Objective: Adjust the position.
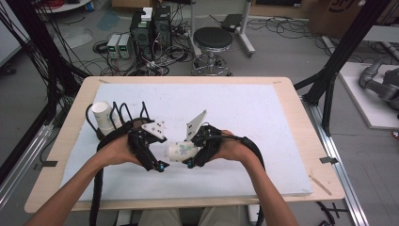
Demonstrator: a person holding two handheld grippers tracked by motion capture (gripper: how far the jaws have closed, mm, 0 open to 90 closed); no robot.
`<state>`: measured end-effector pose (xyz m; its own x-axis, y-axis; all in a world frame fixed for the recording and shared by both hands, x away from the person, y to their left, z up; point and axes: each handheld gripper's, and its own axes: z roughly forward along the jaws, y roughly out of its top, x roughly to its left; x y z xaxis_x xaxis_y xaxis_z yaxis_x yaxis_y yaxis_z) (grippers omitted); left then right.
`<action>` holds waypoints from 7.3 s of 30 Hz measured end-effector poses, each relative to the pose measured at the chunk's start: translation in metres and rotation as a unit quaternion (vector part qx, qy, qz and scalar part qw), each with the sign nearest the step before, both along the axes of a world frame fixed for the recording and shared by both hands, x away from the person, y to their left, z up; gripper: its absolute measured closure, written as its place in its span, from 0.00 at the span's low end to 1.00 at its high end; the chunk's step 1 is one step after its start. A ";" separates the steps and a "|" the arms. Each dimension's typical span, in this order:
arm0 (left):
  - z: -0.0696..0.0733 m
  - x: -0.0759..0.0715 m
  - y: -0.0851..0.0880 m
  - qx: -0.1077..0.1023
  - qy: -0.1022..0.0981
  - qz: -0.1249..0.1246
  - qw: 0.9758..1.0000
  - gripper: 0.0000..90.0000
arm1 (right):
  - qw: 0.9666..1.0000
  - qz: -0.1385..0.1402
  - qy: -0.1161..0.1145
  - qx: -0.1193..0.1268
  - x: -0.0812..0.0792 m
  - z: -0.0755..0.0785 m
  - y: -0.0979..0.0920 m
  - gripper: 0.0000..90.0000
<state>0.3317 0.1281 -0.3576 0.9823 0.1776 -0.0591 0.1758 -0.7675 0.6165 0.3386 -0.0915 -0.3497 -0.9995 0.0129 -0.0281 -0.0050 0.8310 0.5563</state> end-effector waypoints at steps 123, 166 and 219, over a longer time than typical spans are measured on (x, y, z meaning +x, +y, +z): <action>-0.031 0.000 0.030 -0.201 0.000 0.017 0.980 0.40 | 0.981 -0.045 -0.009 0.187 0.005 0.020 -0.057 0.21; -0.038 -0.007 0.042 -0.339 -0.012 0.029 0.940 0.40 | 0.944 -0.071 0.046 0.319 0.002 -0.035 -0.059 0.21; -0.040 -0.008 0.011 -0.311 -0.011 -0.012 0.950 0.40 | 0.942 -0.032 0.054 0.330 -0.001 -0.031 -0.037 0.21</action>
